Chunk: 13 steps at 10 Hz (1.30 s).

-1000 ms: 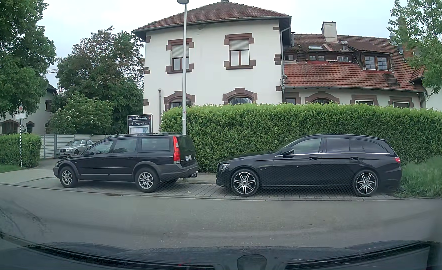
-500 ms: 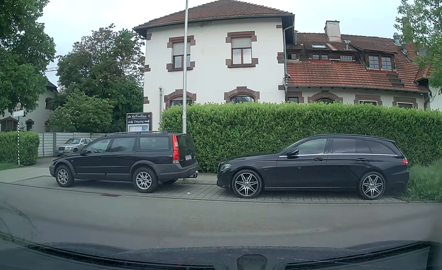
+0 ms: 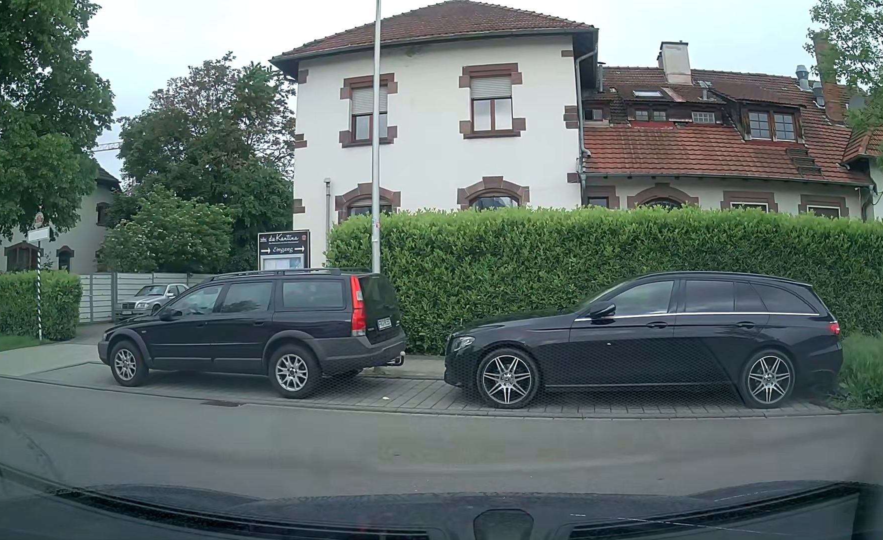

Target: Follow the waypoints while adhering to traffic rules and regulations

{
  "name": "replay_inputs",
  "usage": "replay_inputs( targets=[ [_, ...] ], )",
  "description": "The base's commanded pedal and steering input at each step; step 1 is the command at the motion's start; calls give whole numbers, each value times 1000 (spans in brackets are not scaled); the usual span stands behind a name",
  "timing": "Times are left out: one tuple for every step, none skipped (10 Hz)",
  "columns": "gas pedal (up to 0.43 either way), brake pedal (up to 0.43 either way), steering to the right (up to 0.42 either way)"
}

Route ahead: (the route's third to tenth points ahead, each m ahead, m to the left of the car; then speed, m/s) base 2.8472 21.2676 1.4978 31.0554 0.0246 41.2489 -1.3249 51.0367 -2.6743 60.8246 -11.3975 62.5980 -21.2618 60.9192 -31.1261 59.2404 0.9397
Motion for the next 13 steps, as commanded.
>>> replay_inputs(
  targets=[
    [98, 0, -300],
    [110, 0, -333],
    [110, 0, -348],
    [110, 0, -368],
    [118, 0, -392],
    [138, 0, -426],
    [177, 0, -453],
    [189, 0, -486],
    [189, 0, -516],
    [189, 0, -538],
    [189, 0, -563],
    [189, 0, -587],
    [189, 0, -605]
  ],
)
